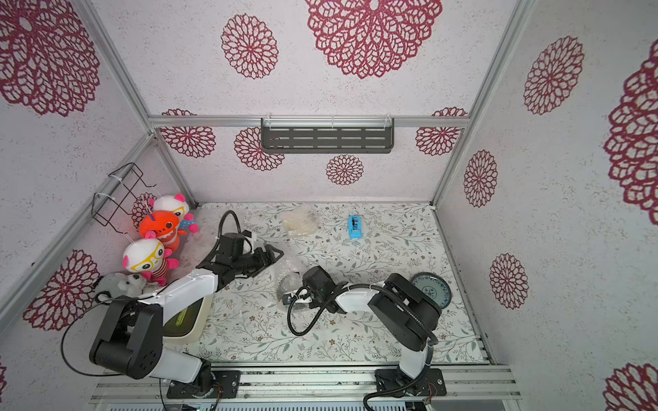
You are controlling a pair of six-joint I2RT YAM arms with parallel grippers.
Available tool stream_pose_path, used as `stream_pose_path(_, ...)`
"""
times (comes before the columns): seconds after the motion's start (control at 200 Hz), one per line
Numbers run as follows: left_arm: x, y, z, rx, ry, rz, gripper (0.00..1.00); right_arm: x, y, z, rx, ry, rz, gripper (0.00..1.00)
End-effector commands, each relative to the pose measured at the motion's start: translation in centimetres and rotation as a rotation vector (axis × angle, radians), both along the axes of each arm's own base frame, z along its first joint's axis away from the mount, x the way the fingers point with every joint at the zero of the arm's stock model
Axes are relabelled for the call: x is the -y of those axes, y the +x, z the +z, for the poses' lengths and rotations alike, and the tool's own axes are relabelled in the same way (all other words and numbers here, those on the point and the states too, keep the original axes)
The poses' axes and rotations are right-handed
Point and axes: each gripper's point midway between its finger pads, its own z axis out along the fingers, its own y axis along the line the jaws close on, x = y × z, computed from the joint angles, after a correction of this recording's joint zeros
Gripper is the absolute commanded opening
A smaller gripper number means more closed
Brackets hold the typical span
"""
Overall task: Wrap dinner plates in bubble wrap
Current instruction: Wrap the plate in the bubble wrap.
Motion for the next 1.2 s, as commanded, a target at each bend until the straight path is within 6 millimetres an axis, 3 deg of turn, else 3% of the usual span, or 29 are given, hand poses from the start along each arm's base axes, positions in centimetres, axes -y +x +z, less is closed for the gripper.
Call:
stream_pose_path(0.0, -2.8, -0.1, -4.5, -0.11, 0.168, -0.08, 0.98, 4.8, -3.5, -6.5, -0.172, -0.252, 0.009, 0.0)
stream_pose_path(0.04, -2.1, 1.0, -4.9, -0.114, 0.177, -0.132, 1.0, 4.7, -3.5, -6.4, -0.171, -0.249, 0.009, 0.0)
stream_pose_path(0.18, 1.7, 4.1, -6.2, -0.069, 0.183, -0.335, 0.87, 4.8, -3.2, -6.4, -0.164, -0.255, 0.001, 0.0)
stream_pose_path(0.255, 3.5, 4.9, -6.1, -0.028, 0.133, -0.428, 0.85, 4.7, -3.1, -6.3, -0.161, -0.253, 0.001, 0.0)
stream_pose_path(0.28, 3.9, 4.9, -7.7, -0.059, 0.117, -0.452, 0.85, 4.7, -3.1, -6.2, -0.159, -0.253, 0.001, 0.0)
stream_pose_path(0.39, 5.0, 5.5, -8.6, -0.067, 0.097, -0.51, 0.8, 4.7, -3.2, -6.2, -0.161, -0.255, 0.004, 0.0)
stream_pose_path(0.44, 5.3, 5.6, -8.9, -0.07, 0.083, -0.526, 0.68, 4.7, -3.2, -6.2, -0.161, -0.255, 0.004, 0.0)
stream_pose_path(0.52, 5.5, 5.9, -8.8, -0.052, 0.056, -0.532, 0.25, 4.7, -3.2, -6.1, -0.16, -0.257, 0.003, 0.0)
stream_pose_path(0.57, 5.5, 6.2, -8.2, -0.034, 0.043, -0.525, 0.09, 4.7, -3.1, -6.1, -0.16, -0.258, 0.004, 0.0)
stream_pose_path(0.61, 5.5, 6.3, -7.6, -0.021, 0.034, -0.521, 0.0, 4.7, -3.2, -6.1, -0.161, -0.259, 0.007, 0.0)
stream_pose_path(0.711, 5.8, 6.5, -5.3, 0.031, -0.002, -0.514, 0.0, 4.4, -3.3, -6.1, -0.157, -0.265, 0.014, 0.0)
stream_pose_path(0.801, 7.1, 5.3, -3.6, 0.073, -0.02, -0.522, 0.0, 4.2, -3.2, -6.2, -0.141, -0.279, 0.013, 0.0)
stream_pose_path(0.811, 7.3, 5.1, -2.3, 0.101, -0.018, -0.525, 0.0, 4.2, -3.1, -6.2, -0.139, -0.282, 0.011, 0.0)
stream_pose_path(0.836, 7.8, 4.4, -1.4, 0.123, -0.014, -0.532, 0.0, 4.2, -3.0, -6.3, -0.133, -0.288, 0.007, 0.0)
stream_pose_path(0.961, 9.6, 0.8, -0.2, 0.183, 0.012, -0.543, 0.0, 4.4, -2.7, -6.6, -0.123, -0.305, -0.012, 0.0)
stream_pose_path(1.056, 11.1, -2.1, -1.7, 0.149, 0.003, -0.574, 0.0, 4.5, -2.7, -6.6, -0.124, -0.299, -0.028, 0.0)
stream_pose_path(1.196, 13.1, -6.6, -6.7, 0.085, 0.011, -0.635, 0.0, 4.4, -2.2, -6.2, -0.098, -0.275, -0.05, 0.0)
